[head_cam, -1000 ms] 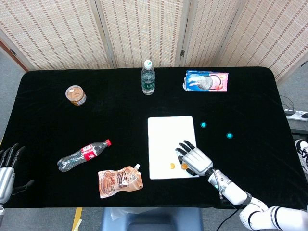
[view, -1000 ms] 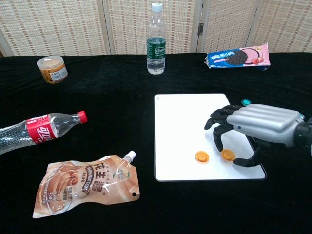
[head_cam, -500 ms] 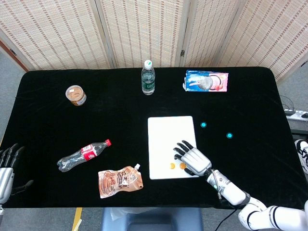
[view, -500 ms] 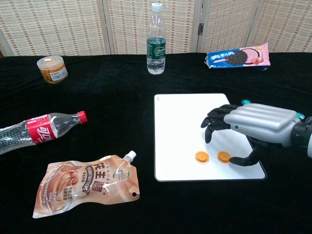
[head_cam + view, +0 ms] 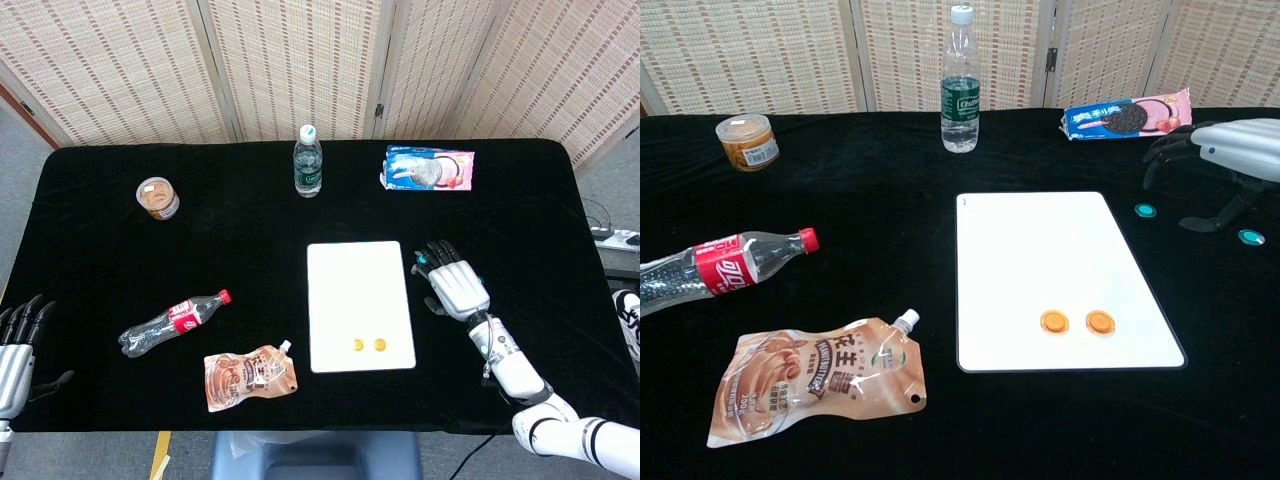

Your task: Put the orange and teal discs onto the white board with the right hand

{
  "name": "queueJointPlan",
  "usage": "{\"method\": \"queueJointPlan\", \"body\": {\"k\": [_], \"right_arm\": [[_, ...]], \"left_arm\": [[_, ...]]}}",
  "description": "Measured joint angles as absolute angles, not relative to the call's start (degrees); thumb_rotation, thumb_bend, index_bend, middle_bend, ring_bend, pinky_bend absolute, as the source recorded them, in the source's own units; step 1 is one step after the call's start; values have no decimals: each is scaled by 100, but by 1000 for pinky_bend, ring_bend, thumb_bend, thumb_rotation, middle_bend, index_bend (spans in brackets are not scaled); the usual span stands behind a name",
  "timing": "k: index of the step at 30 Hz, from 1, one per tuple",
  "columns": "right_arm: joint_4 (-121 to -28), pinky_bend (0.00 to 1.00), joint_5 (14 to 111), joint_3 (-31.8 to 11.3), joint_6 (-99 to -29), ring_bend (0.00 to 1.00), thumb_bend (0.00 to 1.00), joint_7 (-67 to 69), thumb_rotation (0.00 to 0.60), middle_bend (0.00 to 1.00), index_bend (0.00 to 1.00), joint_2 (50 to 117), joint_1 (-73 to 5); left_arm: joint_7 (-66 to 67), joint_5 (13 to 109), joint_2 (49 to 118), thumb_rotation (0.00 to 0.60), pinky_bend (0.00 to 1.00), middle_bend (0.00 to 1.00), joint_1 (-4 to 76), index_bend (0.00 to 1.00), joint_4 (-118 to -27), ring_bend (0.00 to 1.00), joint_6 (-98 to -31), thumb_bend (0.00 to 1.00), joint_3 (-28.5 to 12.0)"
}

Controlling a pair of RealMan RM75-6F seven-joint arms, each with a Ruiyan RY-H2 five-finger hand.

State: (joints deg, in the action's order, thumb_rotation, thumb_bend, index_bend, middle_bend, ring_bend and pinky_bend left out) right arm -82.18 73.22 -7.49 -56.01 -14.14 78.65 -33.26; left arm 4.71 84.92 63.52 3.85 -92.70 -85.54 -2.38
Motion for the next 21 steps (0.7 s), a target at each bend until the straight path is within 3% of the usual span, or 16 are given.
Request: {"method": "queueJointPlan", "body": {"k": [21], "right_arm": [[-6201,0,5361,-1248,-4348,45,379,-2217,600,161,364,9066,-4261]], "left_arm": [[512,8406,6306,600,0,0,380,0,-9331,0,-8483,156,-212]]}}
